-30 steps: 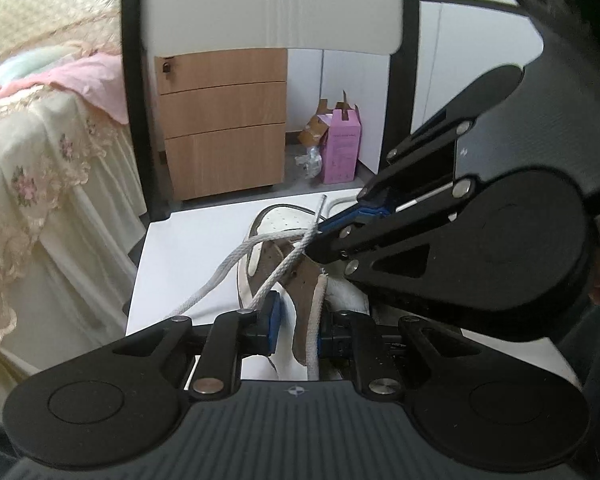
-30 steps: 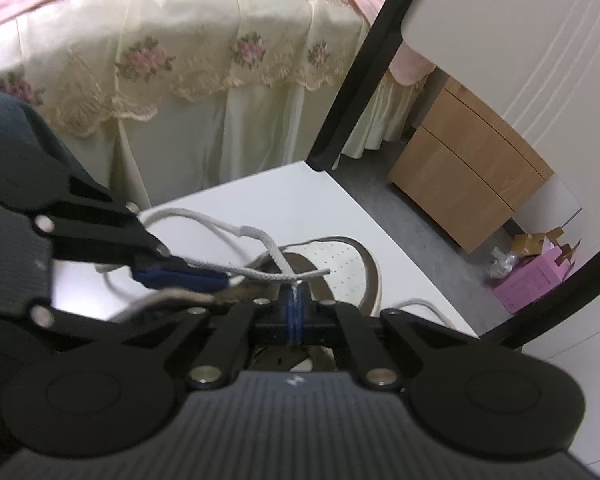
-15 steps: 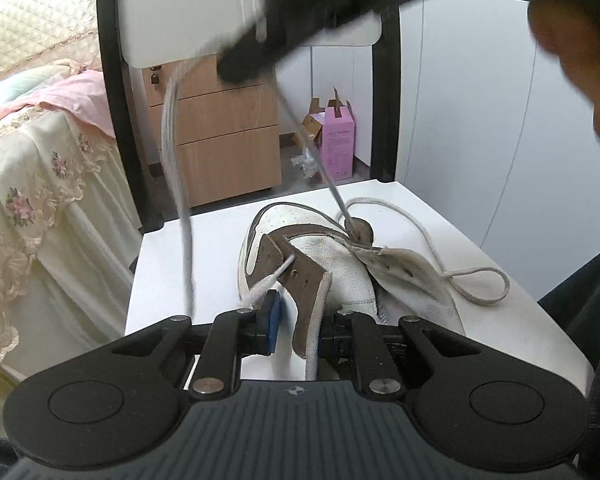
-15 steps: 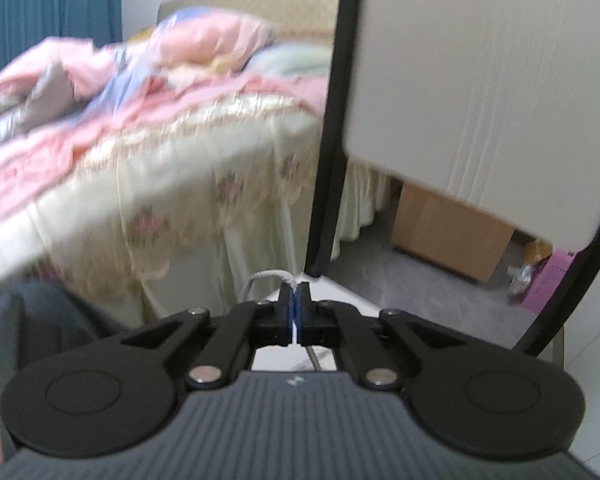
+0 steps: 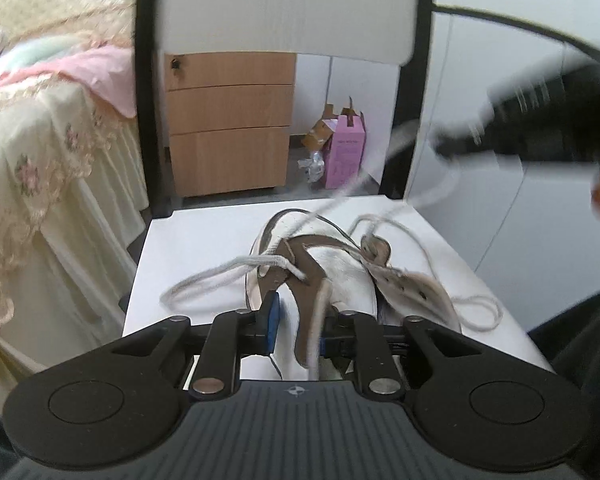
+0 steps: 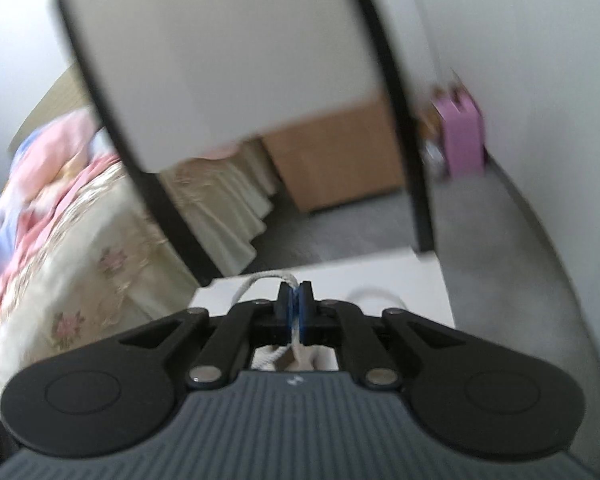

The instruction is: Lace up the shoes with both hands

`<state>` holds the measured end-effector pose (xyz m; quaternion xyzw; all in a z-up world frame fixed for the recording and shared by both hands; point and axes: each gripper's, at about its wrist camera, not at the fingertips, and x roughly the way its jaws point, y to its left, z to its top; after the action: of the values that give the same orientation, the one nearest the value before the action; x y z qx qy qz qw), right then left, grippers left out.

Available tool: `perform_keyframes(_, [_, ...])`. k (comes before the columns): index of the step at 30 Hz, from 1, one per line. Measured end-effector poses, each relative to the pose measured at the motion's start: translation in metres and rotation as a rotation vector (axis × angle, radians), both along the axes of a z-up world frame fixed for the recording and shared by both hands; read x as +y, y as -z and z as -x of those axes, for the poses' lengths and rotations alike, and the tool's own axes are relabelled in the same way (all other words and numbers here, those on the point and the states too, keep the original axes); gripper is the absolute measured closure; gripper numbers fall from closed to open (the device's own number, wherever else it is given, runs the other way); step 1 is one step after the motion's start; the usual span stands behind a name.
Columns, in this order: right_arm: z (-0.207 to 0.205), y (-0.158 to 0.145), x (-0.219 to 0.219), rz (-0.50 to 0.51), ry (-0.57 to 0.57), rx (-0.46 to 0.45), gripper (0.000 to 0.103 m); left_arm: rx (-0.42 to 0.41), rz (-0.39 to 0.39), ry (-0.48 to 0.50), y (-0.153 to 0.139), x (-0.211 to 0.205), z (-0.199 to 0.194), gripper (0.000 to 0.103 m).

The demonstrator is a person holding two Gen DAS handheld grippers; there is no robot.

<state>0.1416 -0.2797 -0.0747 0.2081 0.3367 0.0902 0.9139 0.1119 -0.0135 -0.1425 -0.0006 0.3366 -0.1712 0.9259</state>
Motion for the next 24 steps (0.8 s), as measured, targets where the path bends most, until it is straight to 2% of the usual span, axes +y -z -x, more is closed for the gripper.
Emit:
perform_keyframes(4, [0.008, 0.031, -0.019, -0.095, 0.068, 0.074, 0.097, 0.030, 0.075, -0.025, -0.003, 0.009, 0.001, 0.081])
perform_keyframes(6, [0.008, 0.040, -0.022, -0.137, 0.092, 0.104, 0.097, 0.038, 0.101, -0.045, -0.005, 0.013, 0.002, 0.069])
perform_keyframes(7, [0.008, 0.042, -0.021, -0.145, 0.095, 0.112, 0.097, 0.043, 0.119, -0.062, -0.006, 0.015, 0.003, 0.058])
perform_keyframes(11, [0.004, 0.054, -0.019, -0.132, 0.096, 0.141, 0.097, 0.077, 0.286, -0.085, -0.009, 0.032, -0.002, 0.057])
perform_keyframes(14, [-0.001, 0.068, -0.024, -0.175, 0.101, 0.164, 0.097, 0.110, 0.504, -0.111, -0.005, 0.052, -0.012, 0.057])
perform_keyframes(17, [-0.006, 0.076, -0.022, -0.173, 0.087, 0.176, 0.097, 0.165, 0.614, -0.182, 0.004, 0.068, -0.024, 0.057])
perform_keyframes(19, [-0.007, 0.077, -0.021, -0.180, 0.068, 0.175, 0.097, 0.205, 0.655, -0.216, 0.011, 0.075, -0.031, 0.057])
perform_keyframes(24, [-0.008, 0.079, -0.024, -0.205, 0.076, 0.164, 0.097, 0.282, 0.682, -0.241, 0.025, 0.075, -0.040, 0.059])
